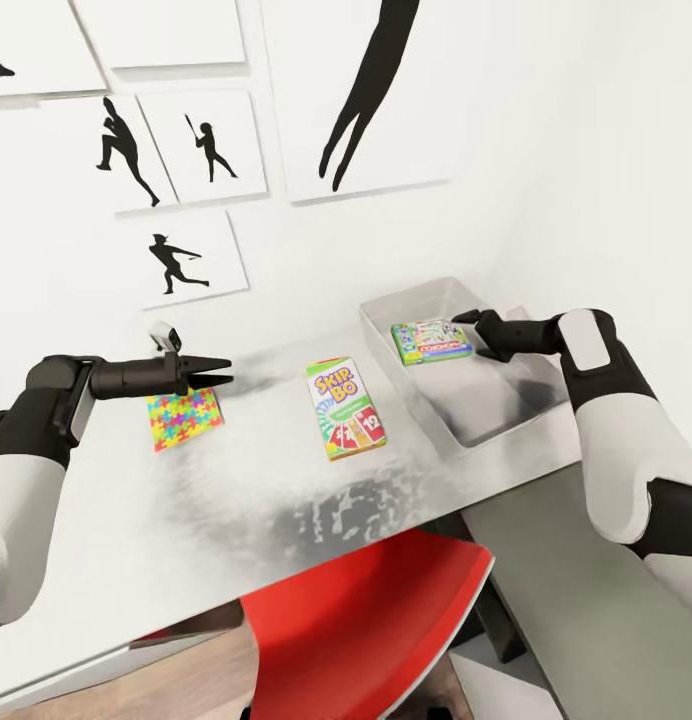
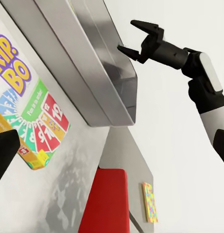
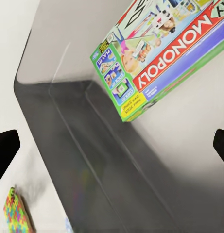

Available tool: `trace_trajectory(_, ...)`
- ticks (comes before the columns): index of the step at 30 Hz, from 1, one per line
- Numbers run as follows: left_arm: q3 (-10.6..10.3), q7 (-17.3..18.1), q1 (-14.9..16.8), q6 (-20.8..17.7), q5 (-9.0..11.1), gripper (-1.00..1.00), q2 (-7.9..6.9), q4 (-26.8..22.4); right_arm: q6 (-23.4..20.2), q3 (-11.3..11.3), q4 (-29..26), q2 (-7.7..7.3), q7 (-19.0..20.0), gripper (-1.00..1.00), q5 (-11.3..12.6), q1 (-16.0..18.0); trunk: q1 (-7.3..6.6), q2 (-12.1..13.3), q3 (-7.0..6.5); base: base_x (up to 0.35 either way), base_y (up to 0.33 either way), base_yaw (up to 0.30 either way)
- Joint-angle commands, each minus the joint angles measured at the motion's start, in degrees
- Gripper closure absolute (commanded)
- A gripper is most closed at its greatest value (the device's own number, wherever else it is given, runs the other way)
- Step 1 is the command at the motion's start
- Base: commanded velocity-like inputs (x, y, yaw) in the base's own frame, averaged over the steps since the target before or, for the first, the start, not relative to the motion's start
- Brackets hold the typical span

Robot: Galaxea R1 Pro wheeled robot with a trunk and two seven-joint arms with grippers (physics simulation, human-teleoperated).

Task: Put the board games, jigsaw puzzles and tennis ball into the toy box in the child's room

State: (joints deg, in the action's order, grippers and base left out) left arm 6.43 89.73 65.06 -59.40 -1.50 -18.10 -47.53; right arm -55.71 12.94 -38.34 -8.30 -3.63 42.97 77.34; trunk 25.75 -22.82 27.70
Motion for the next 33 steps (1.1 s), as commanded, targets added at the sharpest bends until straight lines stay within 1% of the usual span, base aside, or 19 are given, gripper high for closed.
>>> trace_trajectory(1,0.0,0.3,0.0,-0.6,-0.2,-1.00,-0.02,0.0,-1.4,0.1,-0.5,0.02,-0.3,-1.00,0.4,0.0,0.03,-0.1,0.09,-0.012,0.000,0.000)
trace_trajectory(3,0.1,0.3,-0.1,-0.6,-0.2,-1.00,-0.06,0.0,-3.0,0.1,-2.1,0.06,-0.3,-1.00,0.5,-0.3,0.03,-0.1,0.09,-0.008,0.000,0.000)
trace_trajectory(7,0.1,0.3,-0.2,-0.6,-0.2,-1.00,-0.08,0.0,-4.3,0.2,-5.2,0.46,-0.3,-1.00,0.8,-1.1,0.03,-0.1,0.09,-0.003,0.000,0.000)
trace_trajectory(10,0.1,0.3,-0.4,-0.6,-0.2,-1.00,-0.14,0.0,-4.3,0.1,-7.5,0.73,-0.2,-1.00,2.7,-1.6,0.03,-0.1,0.09,-0.001,0.000,0.000)
trace_trajectory(11,0.1,0.3,-0.4,-0.6,-0.2,-1.00,-0.16,0.0,-4.3,0.1,-8.6,0.79,-0.2,-1.00,4.3,-1.7,0.03,-0.1,0.09,0.000,0.000,0.000)
trace_trajectory(12,0.1,0.3,-0.5,-0.6,-0.2,-1.00,-0.16,0.0,-4.3,0.0,-9.2,0.80,-0.2,-1.00,5.3,-1.8,0.03,-0.1,0.09,0.000,0.000,0.000)
trace_trajectory(13,0.1,0.3,-0.5,-0.6,-0.2,-1.00,-0.17,0.0,-4.3,-0.1,-10.8,0.79,-0.2,-1.00,7.2,-1.9,0.03,-0.1,0.09,0.000,0.000,0.000)
trace_trajectory(15,0.1,0.3,-0.5,-0.6,-0.2,-1.00,-0.19,0.0,-4.3,-0.2,-12.8,0.77,-0.2,-1.00,9.2,-2.2,0.03,-0.1,0.09,0.000,0.000,0.000)
trace_trajectory(16,0.1,0.3,-0.5,-0.6,-0.2,-1.00,-0.22,0.0,-4.3,-0.4,-15.2,0.71,-0.2,-1.00,11.0,-2.8,0.03,-0.1,0.09,0.000,0.000,0.000)
trace_trajectory(17,0.1,0.3,-0.5,-0.6,-0.2,-1.00,-0.25,0.0,-4.3,-0.4,-16.4,0.65,-0.2,-1.00,11.7,-3.2,0.03,-0.1,0.09,0.000,0.000,0.000)
trace_trajectory(18,0.1,0.3,-0.5,-0.6,-0.2,-1.00,-0.34,0.0,-4.3,-0.5,-18.7,0.50,-0.2,-1.00,13.0,-4.3,0.03,-0.1,0.08,0.000,0.000,0.000)
trace_trajectory(19,0.1,0.3,-0.6,-0.6,-0.2,-1.00,-0.45,0.0,-4.3,-0.5,-19.8,0.44,-0.2,-1.00,13.5,-5.0,0.03,-0.1,0.06,0.000,0.000,0.000)
trace_trajectory(20,0.1,0.3,-0.6,-0.6,-0.2,-1.00,-0.74,0.1,-4.3,-0.5,-21.7,0.36,-0.2,-1.00,14.4,-6.5,0.03,-0.1,0.02,0.000,0.000,0.000)
trace_trajectory(23,0.1,0.3,-1.3,-0.6,-0.1,-1.00,-1.37,0.1,-4.3,-0.4,-24.4,0.19,-0.2,-1.00,16.3,-9.7,0.03,-0.1,-0.15,0.000,0.000,0.000)
trace_trajectory(25,0.1,0.3,-1.7,-0.6,0.0,-1.00,-1.64,0.1,-4.3,-0.4,-24.9,0.13,-0.2,-1.00,17.0,-10.5,0.03,-0.1,-0.31,0.000,0.000,0.000)
trace_trajectory(26,0.1,0.3,-2.1,-0.6,0.1,-1.00,-2.01,0.1,-4.3,-0.4,-25.3,0.10,-0.2,-1.00,17.8,-11.0,0.03,-0.1,-0.39,0.000,0.000,0.000)
trace_trajectory(28,0.1,0.3,-2.4,-0.6,0.2,-1.00,-2.46,0.1,-4.3,-0.5,-25.9,0.07,-0.2,-1.00,18.5,-11.4,0.03,-0.1,-0.56,0.000,0.000,0.000)
trace_trajectory(29,0.1,0.3,-2.8,-0.6,0.3,-1.00,-2.96,0.1,-4.3,-0.5,-26.7,0.06,-0.2,-1.00,19.0,-12.0,0.03,-0.1,-0.65,0.000,0.000,0.000)
trace_trajectory(33,0.2,0.3,-4.0,-0.6,0.4,-1.00,-4.04,0.1,-4.3,-0.5,-30.2,-0.02,-0.2,-1.00,19.8,-14.7,0.03,-0.1,-1.01,0.000,0.000,0.000)
